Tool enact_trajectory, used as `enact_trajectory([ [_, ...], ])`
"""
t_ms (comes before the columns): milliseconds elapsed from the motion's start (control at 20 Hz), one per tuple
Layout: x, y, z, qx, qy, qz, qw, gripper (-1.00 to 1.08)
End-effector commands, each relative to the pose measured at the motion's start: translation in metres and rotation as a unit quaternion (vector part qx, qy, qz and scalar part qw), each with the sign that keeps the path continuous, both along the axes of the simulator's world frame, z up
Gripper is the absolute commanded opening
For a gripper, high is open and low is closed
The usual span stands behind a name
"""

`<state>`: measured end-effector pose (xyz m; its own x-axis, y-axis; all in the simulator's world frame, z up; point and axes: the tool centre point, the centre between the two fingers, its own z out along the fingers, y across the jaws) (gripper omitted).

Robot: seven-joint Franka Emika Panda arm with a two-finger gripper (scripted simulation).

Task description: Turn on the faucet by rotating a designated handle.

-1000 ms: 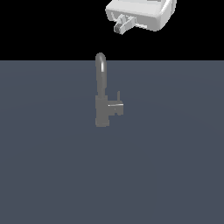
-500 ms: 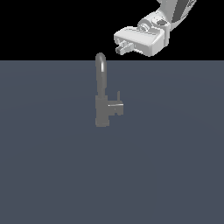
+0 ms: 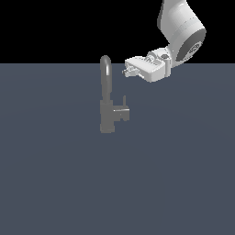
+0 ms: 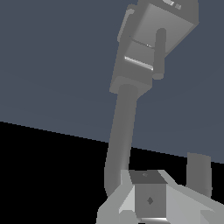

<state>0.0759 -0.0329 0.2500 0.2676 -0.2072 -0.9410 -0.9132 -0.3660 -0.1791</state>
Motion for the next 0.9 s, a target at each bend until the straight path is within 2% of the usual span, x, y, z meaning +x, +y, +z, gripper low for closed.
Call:
enact_trajectory([
  [0, 0.008, 0.0, -0.019, 0.023, 0.024, -0.021, 0.9992, -1.0],
  [450, 0.028, 0.003, -0.077, 0.087, 0.093, -0.082, 0.9884, -1.0],
  [850, 0.034, 0.008, -0.105, 0.116, 0.125, -0.11, 0.9791, -1.0],
])
